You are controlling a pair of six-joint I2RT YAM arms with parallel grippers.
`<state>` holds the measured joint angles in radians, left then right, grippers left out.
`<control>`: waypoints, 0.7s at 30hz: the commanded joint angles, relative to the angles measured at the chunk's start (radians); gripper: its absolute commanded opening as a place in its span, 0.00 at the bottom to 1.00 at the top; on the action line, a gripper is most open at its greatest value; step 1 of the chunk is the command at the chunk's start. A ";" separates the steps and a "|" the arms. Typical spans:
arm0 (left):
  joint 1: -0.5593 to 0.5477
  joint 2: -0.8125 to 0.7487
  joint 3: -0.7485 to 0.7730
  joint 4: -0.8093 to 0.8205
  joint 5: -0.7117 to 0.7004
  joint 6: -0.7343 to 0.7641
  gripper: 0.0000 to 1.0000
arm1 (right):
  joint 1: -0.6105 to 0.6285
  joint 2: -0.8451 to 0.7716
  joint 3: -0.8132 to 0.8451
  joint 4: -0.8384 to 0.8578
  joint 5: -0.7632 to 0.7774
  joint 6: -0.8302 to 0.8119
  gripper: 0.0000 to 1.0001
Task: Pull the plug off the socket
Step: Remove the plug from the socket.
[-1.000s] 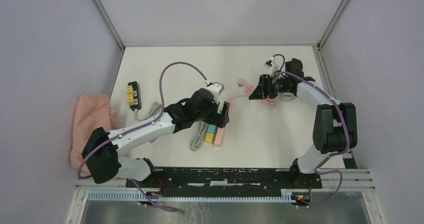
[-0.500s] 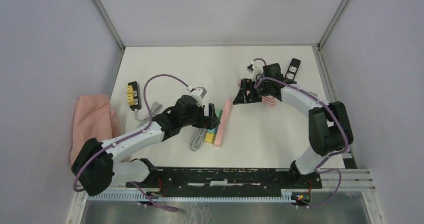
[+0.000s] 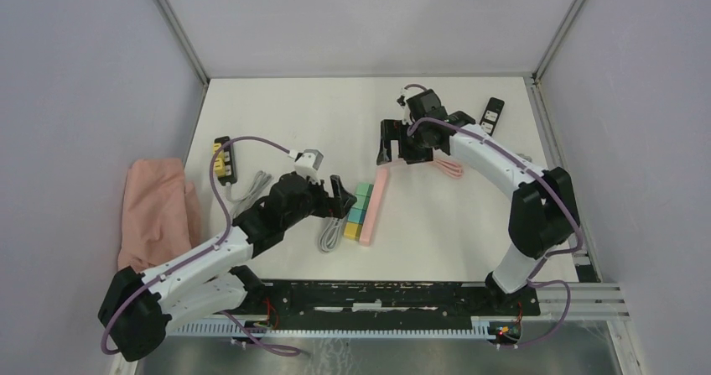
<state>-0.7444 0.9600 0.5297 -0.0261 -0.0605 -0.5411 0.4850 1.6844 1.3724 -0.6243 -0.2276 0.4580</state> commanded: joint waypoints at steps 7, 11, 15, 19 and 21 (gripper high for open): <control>0.007 -0.117 -0.048 0.038 -0.079 -0.042 1.00 | 0.077 0.129 0.071 -0.043 0.219 0.184 0.96; 0.008 -0.137 -0.054 0.025 -0.094 -0.042 0.99 | 0.081 0.152 0.057 -0.033 0.240 0.212 0.93; 0.008 -0.143 -0.055 0.024 -0.106 -0.039 0.99 | 0.084 0.160 0.060 -0.028 0.241 0.236 0.92; 0.009 -0.134 -0.055 0.026 -0.104 -0.038 0.99 | 0.083 0.175 0.075 -0.025 0.220 0.268 0.92; 0.008 -0.129 -0.055 0.021 -0.104 -0.037 0.99 | 0.083 0.185 0.092 -0.030 0.210 0.276 0.93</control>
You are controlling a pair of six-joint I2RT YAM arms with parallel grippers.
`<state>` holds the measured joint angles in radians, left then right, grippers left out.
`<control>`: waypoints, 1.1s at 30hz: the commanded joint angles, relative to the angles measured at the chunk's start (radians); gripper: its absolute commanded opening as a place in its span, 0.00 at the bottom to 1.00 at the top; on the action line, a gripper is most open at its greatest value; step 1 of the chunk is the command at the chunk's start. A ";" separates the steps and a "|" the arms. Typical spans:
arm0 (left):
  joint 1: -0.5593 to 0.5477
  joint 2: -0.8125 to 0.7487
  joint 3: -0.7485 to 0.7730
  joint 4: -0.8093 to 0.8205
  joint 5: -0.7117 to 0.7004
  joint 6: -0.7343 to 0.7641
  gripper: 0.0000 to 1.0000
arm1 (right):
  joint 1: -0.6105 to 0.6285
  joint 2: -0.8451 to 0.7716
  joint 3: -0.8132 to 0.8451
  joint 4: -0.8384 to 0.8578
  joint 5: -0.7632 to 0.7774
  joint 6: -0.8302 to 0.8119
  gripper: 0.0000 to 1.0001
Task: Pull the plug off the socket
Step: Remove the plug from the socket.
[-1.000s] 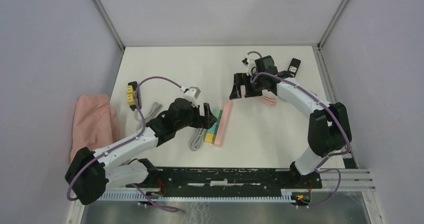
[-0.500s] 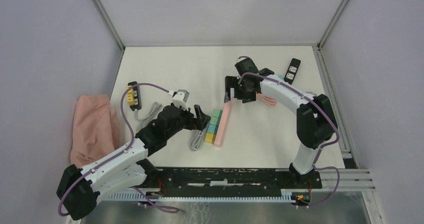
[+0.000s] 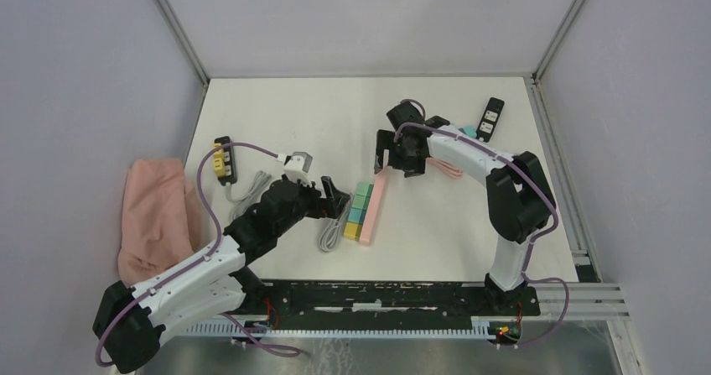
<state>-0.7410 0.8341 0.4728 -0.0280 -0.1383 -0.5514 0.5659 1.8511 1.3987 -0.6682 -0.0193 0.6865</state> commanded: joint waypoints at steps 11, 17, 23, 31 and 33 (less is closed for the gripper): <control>0.005 -0.013 0.008 0.003 -0.034 -0.021 0.99 | 0.005 0.058 0.115 -0.007 0.047 0.076 0.92; 0.005 -0.017 0.010 -0.001 -0.037 -0.020 0.99 | 0.030 0.135 0.185 -0.016 0.076 0.096 0.90; 0.005 -0.046 0.004 -0.025 -0.049 -0.023 0.99 | 0.075 0.194 0.208 -0.049 0.155 0.110 0.82; 0.004 -0.090 -0.020 -0.022 -0.063 -0.035 0.99 | 0.078 0.187 0.132 -0.019 0.155 0.143 0.77; 0.006 -0.091 -0.015 -0.028 -0.056 -0.036 0.99 | 0.076 0.199 0.143 -0.018 0.145 0.145 0.77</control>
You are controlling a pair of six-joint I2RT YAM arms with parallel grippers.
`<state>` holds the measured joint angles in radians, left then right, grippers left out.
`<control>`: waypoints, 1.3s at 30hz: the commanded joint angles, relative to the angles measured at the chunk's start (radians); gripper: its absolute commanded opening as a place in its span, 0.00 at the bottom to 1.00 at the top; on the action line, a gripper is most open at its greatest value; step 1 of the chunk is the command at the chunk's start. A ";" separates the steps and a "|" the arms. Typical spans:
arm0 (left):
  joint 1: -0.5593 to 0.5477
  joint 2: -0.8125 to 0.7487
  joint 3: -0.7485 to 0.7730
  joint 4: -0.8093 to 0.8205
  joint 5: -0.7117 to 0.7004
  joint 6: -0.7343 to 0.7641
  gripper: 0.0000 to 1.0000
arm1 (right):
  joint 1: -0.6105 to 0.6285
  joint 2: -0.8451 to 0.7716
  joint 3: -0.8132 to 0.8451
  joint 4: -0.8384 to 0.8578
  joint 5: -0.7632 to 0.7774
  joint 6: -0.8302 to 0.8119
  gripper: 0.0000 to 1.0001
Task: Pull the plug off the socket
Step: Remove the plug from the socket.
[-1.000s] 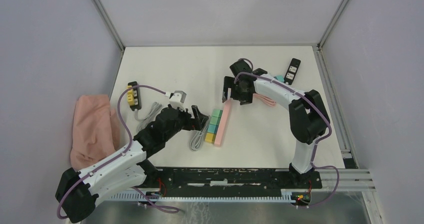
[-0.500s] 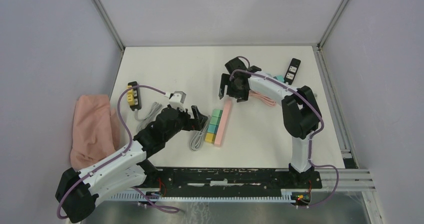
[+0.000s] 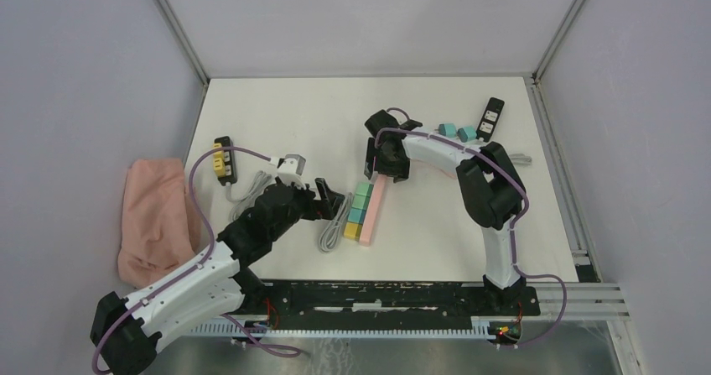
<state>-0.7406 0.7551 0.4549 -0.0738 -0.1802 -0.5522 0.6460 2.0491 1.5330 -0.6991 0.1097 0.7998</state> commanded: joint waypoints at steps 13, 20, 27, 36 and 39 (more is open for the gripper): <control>0.004 -0.029 -0.004 0.021 0.001 -0.050 0.99 | -0.062 -0.020 -0.061 0.106 -0.113 0.037 0.41; 0.004 -0.016 -0.030 0.080 0.051 -0.076 0.99 | -0.149 -0.115 -0.168 0.271 -0.336 0.046 0.06; 0.004 0.081 -0.090 0.347 0.192 -0.195 0.99 | -0.260 -0.190 -0.367 0.607 -0.643 0.121 0.00; 0.005 0.271 -0.071 0.499 0.245 -0.244 1.00 | -0.282 -0.208 -0.454 0.865 -0.784 0.209 0.00; 0.004 0.343 -0.044 0.479 0.246 -0.221 0.97 | -0.285 -0.207 -0.466 0.920 -0.808 0.231 0.00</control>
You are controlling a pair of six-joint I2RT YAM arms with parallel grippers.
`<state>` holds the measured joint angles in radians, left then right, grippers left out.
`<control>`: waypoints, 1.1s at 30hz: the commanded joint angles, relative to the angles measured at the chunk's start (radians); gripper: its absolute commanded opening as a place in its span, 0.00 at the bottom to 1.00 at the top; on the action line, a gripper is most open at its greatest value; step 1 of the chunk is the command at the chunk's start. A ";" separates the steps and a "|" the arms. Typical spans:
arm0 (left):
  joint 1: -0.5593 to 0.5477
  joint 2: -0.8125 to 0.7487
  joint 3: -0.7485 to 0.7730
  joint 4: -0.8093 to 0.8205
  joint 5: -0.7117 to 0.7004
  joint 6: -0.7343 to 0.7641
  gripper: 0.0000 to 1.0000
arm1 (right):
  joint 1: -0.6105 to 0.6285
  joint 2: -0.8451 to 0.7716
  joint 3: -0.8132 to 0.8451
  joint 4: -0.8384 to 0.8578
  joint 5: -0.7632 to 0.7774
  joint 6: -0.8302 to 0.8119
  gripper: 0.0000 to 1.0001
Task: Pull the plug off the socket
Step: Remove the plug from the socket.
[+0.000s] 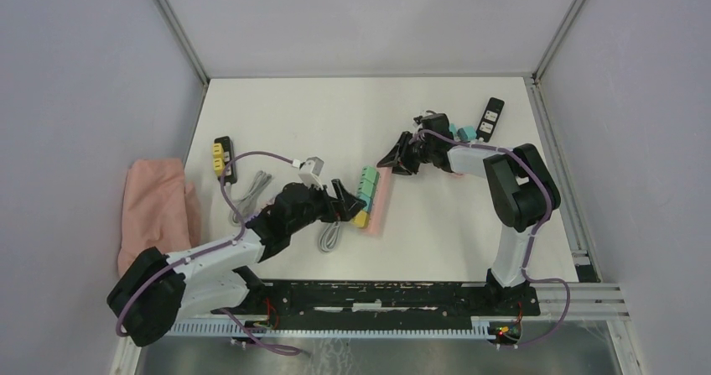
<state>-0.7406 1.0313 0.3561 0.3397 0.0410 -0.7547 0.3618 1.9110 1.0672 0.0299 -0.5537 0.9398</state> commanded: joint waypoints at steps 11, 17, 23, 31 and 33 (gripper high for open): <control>0.005 0.230 0.126 0.060 0.073 0.031 0.62 | -0.005 -0.075 -0.015 0.211 -0.150 0.100 0.00; 0.004 0.300 0.205 -0.035 0.089 0.113 0.25 | -0.005 -0.079 -0.019 0.201 -0.149 0.083 0.04; 0.001 0.322 0.261 -0.146 0.090 0.287 0.03 | -0.009 -0.084 -0.001 0.095 -0.142 -0.073 0.57; -0.006 0.274 0.337 -0.340 0.075 0.517 0.03 | -0.070 -0.015 0.068 0.000 -0.215 -0.223 0.99; -0.015 0.284 0.358 -0.372 0.086 0.549 0.03 | -0.076 -0.002 0.101 -0.034 -0.226 -0.244 0.99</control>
<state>-0.7414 1.3491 0.6331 0.0002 0.1055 -0.3649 0.3103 1.8866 1.0801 0.0242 -0.7147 0.7746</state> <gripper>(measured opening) 0.368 0.987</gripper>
